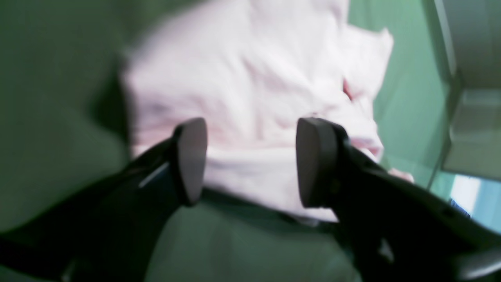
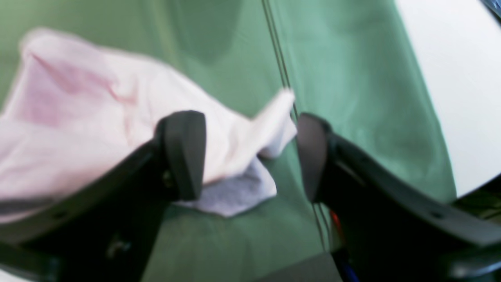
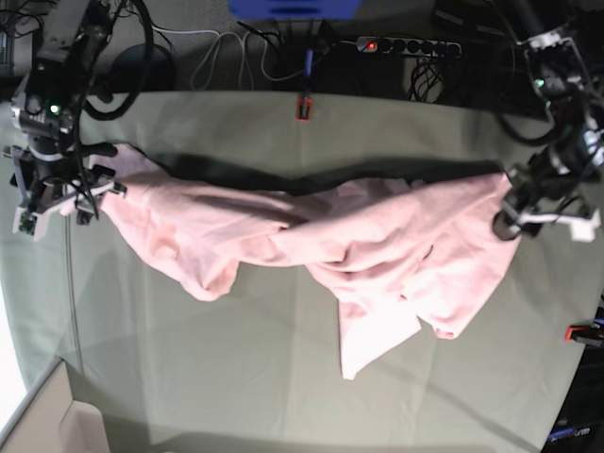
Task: Layout the t-shirt on the table in an organized manner, then fold the t-shirt properly
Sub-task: 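Stretch the shirt between both grippers, pulling them apart, then reach the left gripper into the shirt middle and grasp fabric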
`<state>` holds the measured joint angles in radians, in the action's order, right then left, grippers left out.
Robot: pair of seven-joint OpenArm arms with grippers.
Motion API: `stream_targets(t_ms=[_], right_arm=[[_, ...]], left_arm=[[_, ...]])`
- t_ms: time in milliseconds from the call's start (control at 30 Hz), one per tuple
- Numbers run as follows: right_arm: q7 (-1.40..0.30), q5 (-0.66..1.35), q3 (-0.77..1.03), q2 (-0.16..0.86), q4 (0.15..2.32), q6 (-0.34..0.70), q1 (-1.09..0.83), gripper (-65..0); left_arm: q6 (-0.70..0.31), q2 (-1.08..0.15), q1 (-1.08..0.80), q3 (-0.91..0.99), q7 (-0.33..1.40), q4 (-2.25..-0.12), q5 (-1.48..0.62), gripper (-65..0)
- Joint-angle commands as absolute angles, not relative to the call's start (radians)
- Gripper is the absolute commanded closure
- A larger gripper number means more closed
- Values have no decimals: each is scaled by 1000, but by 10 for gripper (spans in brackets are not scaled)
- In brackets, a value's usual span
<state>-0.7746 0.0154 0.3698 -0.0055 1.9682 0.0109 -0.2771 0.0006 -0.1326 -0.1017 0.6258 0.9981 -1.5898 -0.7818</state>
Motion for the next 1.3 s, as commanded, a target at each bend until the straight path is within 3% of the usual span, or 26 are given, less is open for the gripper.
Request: stream_targets(t_ms=[0,300,567,767,1000,1067,1100,1200,1267], right_arm=[[-756,15,371,-1,1985,13,-277,-404],[-759,15,335,-1,1983,13,-302,-403],[-759,10,343,7,1983,13,-337,-403],[-759,10,343,7,1983,13,-348,-403],[-759,8,343,7,1983,13,-357,-403],[-759,8,343,7,1983,13,-358,-403],[-759,8,343,7,1983,13,-358,-403],[-759,8,343,7,1982,13,-357,-403],[-759,8,343,7,1982,13,-355,-403]], left_arm=[[-2,-131,-54,602,992,-1600,-808,-365],[4,1,166,338,977,-1414,-578,-366],[4,38,188,208,731,-1308,-404,-366],[4,38,240,196,615,-1170,-366,-366],[-1,42,326,196,602,-1036,-374,-360],[-4,42,331,196,604,-1040,-375,-319],[-4,42,332,196,604,-1040,-377,-269],[-4,44,340,196,605,-1041,-377,-29],[-4,44,341,196,611,-1041,-378,0]])
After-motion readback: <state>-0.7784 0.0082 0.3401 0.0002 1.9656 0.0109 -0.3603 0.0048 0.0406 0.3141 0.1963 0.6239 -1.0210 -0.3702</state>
